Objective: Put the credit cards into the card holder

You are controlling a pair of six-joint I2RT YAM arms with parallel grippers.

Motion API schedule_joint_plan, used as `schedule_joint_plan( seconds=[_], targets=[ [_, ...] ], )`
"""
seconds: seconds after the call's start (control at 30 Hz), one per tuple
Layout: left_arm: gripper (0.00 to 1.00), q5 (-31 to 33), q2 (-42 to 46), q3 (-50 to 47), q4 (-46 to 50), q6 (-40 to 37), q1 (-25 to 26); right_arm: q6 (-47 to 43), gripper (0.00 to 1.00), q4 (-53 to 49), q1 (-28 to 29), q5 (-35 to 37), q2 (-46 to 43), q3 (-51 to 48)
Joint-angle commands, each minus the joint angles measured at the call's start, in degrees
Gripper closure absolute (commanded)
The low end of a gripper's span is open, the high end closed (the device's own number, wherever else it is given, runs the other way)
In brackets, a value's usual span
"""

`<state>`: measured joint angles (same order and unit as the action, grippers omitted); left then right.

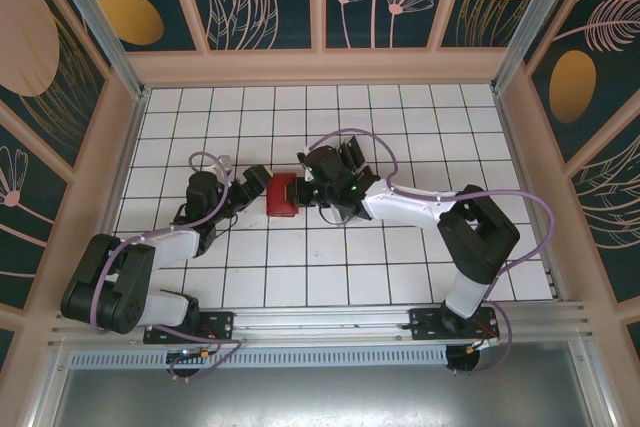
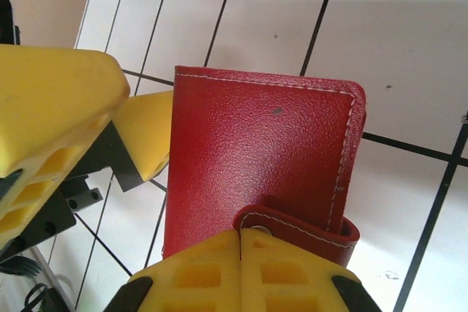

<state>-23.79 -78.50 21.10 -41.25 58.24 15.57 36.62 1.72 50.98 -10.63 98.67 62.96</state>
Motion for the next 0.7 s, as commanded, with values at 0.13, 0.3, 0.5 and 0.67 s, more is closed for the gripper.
schedule_joint_plan(
  seconds=[0.13, 0.3, 0.5, 0.67],
  targets=[
    [0.18, -0.2, -1.2, -1.5, -7.1, 2.8, 1.4, 0.9, 1.0, 2.8, 0.8, -1.1, -0.5, 2.8],
    [0.27, -0.3, -2.0, -1.8, -9.5, 3.7, 2.6, 1.1, 1.0, 3.0, 0.9, -1.2, -0.2, 3.0],
    [0.48, 0.1, -2.6, -2.6, -11.7, 4.3, 3.2, 1.3, 1.0, 3.2, 1.0, -1.1, -0.2, 2.6],
    [0.85, 0.7, -2.5, -2.6, -12.4, 4.2, 3.4, 1.2, 1.0, 3.0, 0.9, -0.6, -0.7, 1.5]
  ],
)
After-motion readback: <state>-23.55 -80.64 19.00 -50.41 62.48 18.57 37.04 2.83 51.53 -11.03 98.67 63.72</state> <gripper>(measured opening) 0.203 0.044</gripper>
